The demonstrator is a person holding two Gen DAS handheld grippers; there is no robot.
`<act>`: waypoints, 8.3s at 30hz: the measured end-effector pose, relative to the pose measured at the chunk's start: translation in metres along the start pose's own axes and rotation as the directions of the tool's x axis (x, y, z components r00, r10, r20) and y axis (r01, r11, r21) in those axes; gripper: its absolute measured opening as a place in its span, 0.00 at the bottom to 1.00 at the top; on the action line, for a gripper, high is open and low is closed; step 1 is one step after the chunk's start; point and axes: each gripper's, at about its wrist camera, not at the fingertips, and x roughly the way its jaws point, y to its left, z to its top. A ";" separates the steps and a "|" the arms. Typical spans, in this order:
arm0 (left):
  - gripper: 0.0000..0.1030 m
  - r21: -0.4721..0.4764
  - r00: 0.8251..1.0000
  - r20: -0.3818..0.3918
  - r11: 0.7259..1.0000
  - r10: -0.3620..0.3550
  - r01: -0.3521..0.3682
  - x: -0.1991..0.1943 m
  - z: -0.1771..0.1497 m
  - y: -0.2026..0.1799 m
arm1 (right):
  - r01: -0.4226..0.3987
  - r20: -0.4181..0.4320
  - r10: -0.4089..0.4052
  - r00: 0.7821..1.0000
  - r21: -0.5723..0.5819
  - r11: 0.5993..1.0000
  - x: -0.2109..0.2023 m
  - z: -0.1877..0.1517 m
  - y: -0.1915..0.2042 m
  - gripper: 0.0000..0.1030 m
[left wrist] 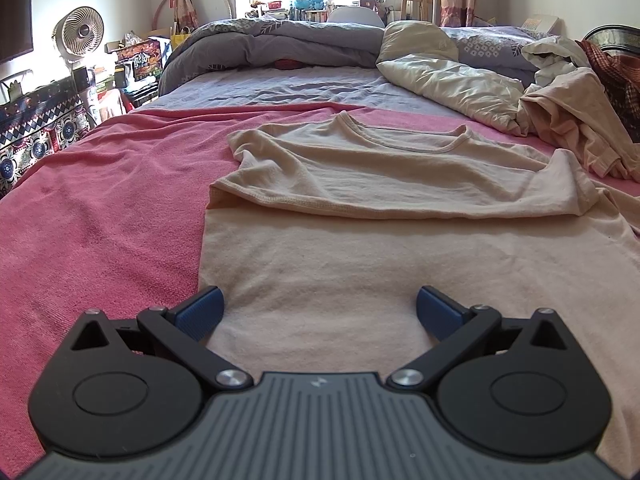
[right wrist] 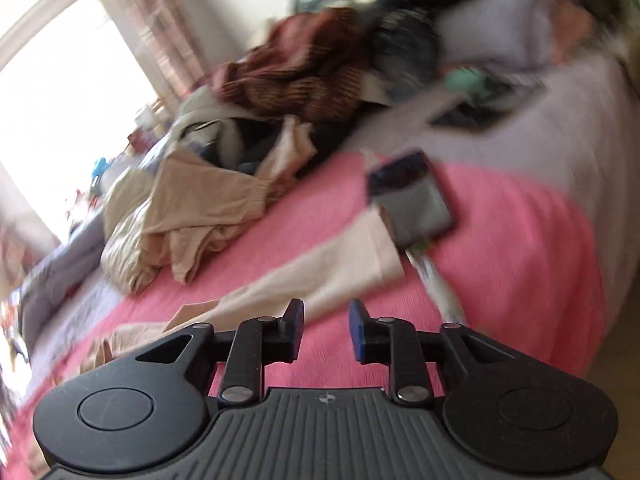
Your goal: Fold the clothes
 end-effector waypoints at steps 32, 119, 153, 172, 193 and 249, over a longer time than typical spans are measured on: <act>1.00 -0.008 1.000 0.008 1.000 -0.010 0.010 -0.001 -0.001 0.001 | 0.222 0.270 -0.270 0.924 0.196 0.955 0.041 -0.018 0.013 0.42; 1.00 -0.121 0.987 0.143 0.988 -0.074 0.092 0.021 0.099 0.113 | -0.270 -0.308 0.122 0.943 -0.501 0.822 0.186 -0.066 0.263 0.78; 1.00 -0.134 0.999 -0.013 0.990 -0.050 0.047 0.082 0.066 0.122 | -0.218 -0.314 0.074 0.946 -0.453 0.864 0.278 -0.058 0.289 0.01; 1.00 -0.143 0.998 0.060 0.989 0.035 -0.026 0.085 0.107 0.176 | -0.459 -0.421 0.243 0.874 -0.548 0.699 0.248 -0.083 0.290 0.90; 0.98 0.003 0.935 -0.046 0.936 -0.351 0.352 0.179 0.135 0.142 | -0.508 -0.427 0.308 0.850 -0.513 0.691 0.259 -0.083 0.288 0.90; 0.32 0.125 0.986 0.150 0.988 0.076 -0.095 0.109 0.135 0.071 | -0.589 -0.471 0.354 0.808 -0.648 0.483 0.171 -0.104 0.308 0.09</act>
